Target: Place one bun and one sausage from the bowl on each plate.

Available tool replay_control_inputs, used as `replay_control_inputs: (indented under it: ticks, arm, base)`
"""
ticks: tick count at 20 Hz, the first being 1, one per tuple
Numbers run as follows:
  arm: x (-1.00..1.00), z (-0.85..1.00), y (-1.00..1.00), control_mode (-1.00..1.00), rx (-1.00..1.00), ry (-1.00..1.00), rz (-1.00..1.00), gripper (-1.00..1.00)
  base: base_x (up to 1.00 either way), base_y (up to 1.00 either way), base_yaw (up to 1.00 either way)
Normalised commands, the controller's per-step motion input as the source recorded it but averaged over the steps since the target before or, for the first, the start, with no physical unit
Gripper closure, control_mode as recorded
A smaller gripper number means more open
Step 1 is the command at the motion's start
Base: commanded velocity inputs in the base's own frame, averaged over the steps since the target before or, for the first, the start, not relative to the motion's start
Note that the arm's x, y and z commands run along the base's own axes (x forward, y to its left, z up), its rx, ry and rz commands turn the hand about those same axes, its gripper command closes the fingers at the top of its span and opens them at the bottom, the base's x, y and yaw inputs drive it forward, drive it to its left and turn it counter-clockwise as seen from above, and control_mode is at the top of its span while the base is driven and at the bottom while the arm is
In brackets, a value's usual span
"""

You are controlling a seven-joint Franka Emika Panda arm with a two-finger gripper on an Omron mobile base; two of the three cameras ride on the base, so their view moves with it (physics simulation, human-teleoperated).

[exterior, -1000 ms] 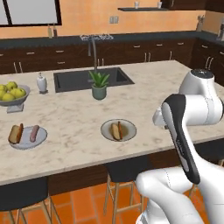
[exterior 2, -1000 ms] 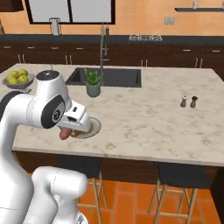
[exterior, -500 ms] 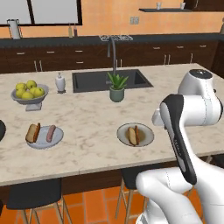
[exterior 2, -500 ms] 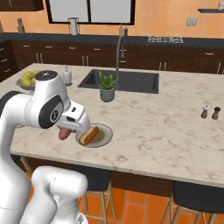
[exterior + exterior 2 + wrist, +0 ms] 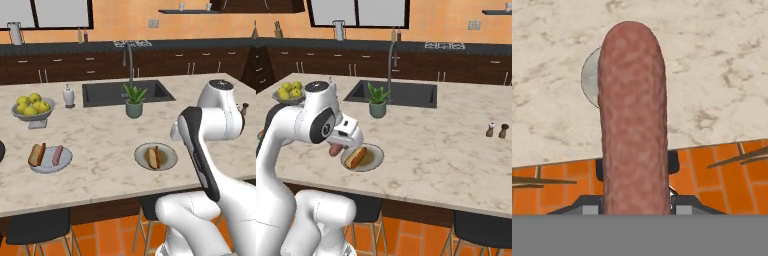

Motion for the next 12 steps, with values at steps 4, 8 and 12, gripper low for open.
replay_control_inputs:
  ticks: [4, 8, 12]
  arm:
    - [0.93, -0.50, -0.11, -1.00, 0.00, 0.00, 0.00, 1.00]
    - [0.67, -0.72, -0.03, -1.00, 0.00, 0.00, 0.00, 1.00]
    - [0.46, -0.70, -0.24, -1.00, 0.00, 0.00, 0.00, 1.00]
  base:
    - [0.00, 0.00, 0.00]
    - [0.00, 0.00, 0.00]
    - [0.00, 0.00, 0.00]
